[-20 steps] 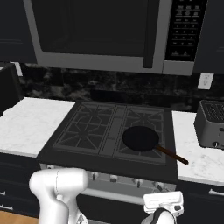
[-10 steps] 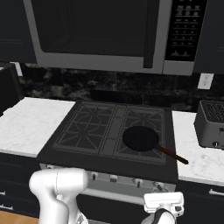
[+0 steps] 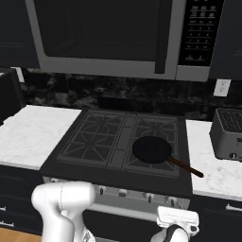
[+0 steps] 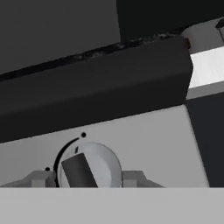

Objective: Turn off the front right burner of the stove.

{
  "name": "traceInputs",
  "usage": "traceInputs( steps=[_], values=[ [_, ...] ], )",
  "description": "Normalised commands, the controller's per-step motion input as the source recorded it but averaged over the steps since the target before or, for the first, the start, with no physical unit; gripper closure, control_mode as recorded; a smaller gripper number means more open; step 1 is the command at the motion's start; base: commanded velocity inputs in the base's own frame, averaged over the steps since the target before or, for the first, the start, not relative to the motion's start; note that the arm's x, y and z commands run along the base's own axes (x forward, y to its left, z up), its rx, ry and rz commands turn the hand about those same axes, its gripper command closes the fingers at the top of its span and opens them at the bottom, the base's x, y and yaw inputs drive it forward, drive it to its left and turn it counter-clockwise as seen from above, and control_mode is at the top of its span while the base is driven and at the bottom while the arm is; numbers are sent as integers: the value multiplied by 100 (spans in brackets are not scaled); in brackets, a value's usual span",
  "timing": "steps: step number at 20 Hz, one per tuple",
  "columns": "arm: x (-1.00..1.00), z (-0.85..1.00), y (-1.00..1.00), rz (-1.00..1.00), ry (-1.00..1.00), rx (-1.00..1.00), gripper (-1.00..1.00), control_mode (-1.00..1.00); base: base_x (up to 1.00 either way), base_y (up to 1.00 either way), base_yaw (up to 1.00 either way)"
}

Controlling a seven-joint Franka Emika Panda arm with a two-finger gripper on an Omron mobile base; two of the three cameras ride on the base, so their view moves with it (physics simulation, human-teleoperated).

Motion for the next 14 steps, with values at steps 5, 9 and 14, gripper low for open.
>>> traceInputs(
  steps=[5, 9, 14],
  values=[
    [25, 37, -2, -7, 8, 26, 100, -100, 0, 0, 0],
    [-1, 0, 0, 0, 0, 0, 100, -100, 0, 0, 0],
    [0, 0, 0, 0, 0, 0, 100, -100, 0, 0, 0]
  ],
)
